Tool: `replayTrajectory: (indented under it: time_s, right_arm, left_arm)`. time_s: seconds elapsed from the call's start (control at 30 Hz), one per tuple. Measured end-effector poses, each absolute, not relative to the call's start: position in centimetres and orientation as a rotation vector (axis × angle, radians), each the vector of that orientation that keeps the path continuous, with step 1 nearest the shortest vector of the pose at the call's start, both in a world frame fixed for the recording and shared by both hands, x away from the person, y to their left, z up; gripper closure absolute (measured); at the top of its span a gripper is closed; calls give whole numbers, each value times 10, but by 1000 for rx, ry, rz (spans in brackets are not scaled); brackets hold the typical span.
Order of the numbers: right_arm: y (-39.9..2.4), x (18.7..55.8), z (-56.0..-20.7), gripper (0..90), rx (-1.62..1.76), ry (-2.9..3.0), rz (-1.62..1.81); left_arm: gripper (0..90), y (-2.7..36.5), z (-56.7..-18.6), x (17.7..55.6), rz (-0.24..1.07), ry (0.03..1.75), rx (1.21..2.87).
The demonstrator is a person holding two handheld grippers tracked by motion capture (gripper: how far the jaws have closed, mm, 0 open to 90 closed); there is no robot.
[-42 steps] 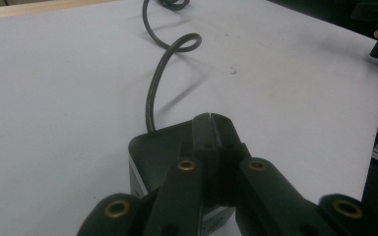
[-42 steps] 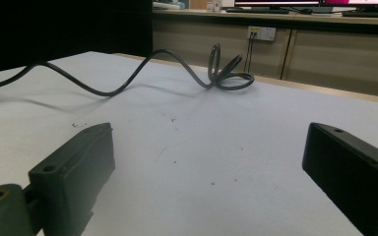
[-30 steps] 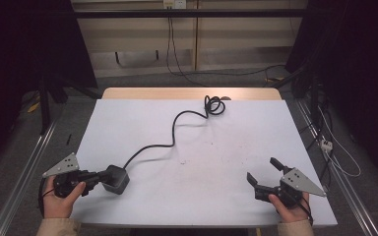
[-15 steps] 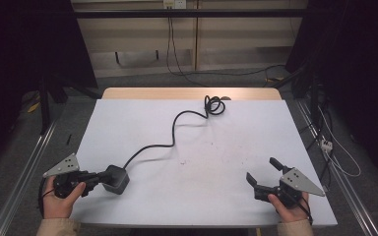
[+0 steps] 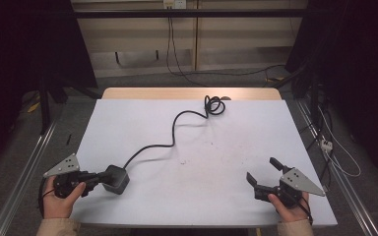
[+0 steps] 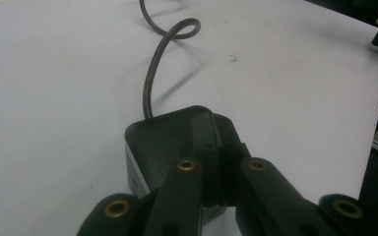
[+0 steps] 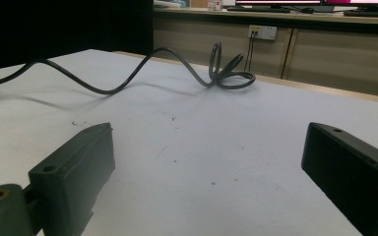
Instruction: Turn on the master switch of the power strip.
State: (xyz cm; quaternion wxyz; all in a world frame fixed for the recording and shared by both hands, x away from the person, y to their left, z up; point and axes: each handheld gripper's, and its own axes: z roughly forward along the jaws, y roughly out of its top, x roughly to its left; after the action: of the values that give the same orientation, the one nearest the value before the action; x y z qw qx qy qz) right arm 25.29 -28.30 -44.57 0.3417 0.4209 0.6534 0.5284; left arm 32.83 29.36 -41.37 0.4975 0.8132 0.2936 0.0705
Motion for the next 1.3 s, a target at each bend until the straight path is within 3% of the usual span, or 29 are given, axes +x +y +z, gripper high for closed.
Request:
replayTrajectory:
  time_s: [1.3]
  right_arm:
    - [-284,253,-445,54,1090,1695,1371]
  left_arm:
    - [900,294,-417,329,170,715,1977]
